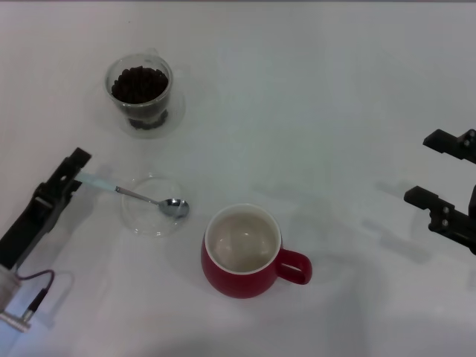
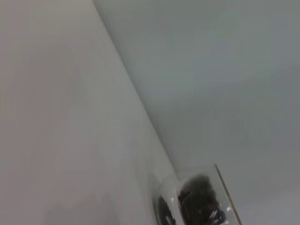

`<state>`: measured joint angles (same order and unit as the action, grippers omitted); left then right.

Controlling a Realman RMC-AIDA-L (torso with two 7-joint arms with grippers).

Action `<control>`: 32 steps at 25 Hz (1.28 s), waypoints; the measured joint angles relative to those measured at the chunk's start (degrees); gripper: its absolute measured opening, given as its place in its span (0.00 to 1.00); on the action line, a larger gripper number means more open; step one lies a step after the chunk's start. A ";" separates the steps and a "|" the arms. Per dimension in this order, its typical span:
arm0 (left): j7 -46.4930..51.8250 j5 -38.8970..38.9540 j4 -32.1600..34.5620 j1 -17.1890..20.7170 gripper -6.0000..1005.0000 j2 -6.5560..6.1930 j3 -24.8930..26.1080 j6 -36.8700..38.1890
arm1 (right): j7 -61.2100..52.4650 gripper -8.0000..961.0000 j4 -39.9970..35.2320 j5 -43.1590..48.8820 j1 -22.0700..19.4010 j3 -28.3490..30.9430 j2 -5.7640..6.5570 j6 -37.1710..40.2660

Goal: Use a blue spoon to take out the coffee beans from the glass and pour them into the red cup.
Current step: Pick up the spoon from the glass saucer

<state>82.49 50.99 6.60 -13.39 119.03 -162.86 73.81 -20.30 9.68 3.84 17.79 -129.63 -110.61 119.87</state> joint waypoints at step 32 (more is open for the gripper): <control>-1.95 -2.48 1.42 -1.41 0.65 0.16 0.62 -2.01 | -0.97 0.69 -0.01 -1.83 0.81 0.09 -0.33 -2.28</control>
<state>80.54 48.50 8.02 -14.80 119.19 -162.24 71.80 -21.27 9.67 2.02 18.60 -129.54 -110.94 117.59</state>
